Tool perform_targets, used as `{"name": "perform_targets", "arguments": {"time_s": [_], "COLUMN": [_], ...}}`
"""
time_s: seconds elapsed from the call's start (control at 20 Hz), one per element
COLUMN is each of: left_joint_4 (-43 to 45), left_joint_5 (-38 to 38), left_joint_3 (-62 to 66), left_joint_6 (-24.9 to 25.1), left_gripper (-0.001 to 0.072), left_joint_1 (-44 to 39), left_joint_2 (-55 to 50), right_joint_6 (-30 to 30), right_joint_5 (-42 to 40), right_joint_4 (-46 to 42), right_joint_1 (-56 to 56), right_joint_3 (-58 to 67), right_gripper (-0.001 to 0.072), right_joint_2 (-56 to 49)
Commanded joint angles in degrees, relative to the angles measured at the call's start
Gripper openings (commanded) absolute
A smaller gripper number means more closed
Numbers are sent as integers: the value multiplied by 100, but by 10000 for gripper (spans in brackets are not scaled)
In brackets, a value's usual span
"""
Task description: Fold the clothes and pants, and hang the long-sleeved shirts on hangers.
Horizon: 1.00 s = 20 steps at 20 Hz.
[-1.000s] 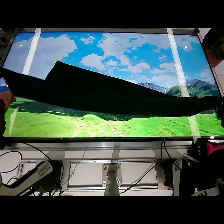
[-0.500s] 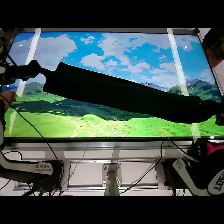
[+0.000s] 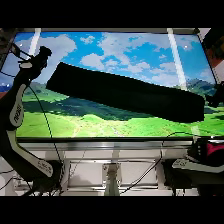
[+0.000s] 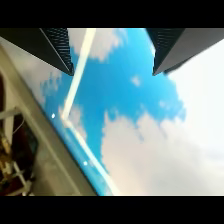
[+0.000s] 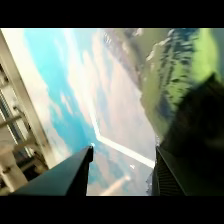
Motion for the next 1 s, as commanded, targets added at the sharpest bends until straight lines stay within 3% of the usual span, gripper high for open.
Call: {"name": "perform_targets", "arguments": {"time_s": [0.0,0.1,0.15,0.2,0.25,0.3,0.35,0.45,0.55,0.8,0.9,0.95], "left_joint_4": [-68,654,920,1056,1187,1379,1762,2957,3919,4452,4446,4439], "left_joint_5": [-205,-1134,-1725,-2258,-2809,-3307,-3812,-4682,-5368,-5558,-5449,-5375], "left_joint_3": [710,938,986,988,988,988,988,988,988,988,986,988], "left_joint_6": [181,354,352,356,352,323,-17,-975,-1716,-2068,-2350,-2389], "left_gripper": [485,220,70,11,10,9,9,8,9,11,36,133], "left_joint_1": [-101,-120,-160,-236,-367,-542,-785,-1412,-2144,-3670,-4039,-4179], "left_joint_2": [-319,-197,-79,48,177,284,385,496,472,192,-28,-127], "right_joint_6": [-999,-1488,-1687,-1777,-1895,-2140,-2380,-2763,-3239,-4509,-4389,-3928], "right_joint_5": [892,1403,1714,2041,2376,2658,2839,2951,2959,2872,2634,2455], "right_joint_4": [61,-79,-278,-581,-909,-1198,-1438,-1816,-1598,-177,-380,-461], "right_joint_1": [304,313,304,267,251,221,203,131,-184,-1762,-2385,-2597], "right_joint_3": [1224,1510,1620,1731,1836,1875,1823,1467,844,-1010,-1355,-1469], "right_gripper": [451,446,399,153,30,33,32,32,31,32,34,61], "right_joint_2": [-1091,-1224,-1222,-1222,-1222,-1185,-1093,-732,-275,1088,1447,1526]}}
